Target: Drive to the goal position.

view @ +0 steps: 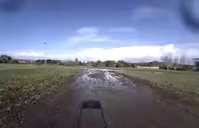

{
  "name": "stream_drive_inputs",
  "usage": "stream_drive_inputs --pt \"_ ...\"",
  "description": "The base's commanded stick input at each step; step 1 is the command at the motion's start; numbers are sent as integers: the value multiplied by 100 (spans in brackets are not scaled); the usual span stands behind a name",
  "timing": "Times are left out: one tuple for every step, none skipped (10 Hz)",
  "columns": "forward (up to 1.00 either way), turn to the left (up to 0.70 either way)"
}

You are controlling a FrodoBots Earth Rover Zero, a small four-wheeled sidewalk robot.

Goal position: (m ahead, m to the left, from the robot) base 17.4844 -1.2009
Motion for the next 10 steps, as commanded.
stream_drive_inputs --pt "70 34" --pt "70 35" --pt "70 21" --pt "70 11" --pt "70 0" --pt "70 0" --pt "70 0" --pt "70 0" --pt "70 0" --pt "70 0"
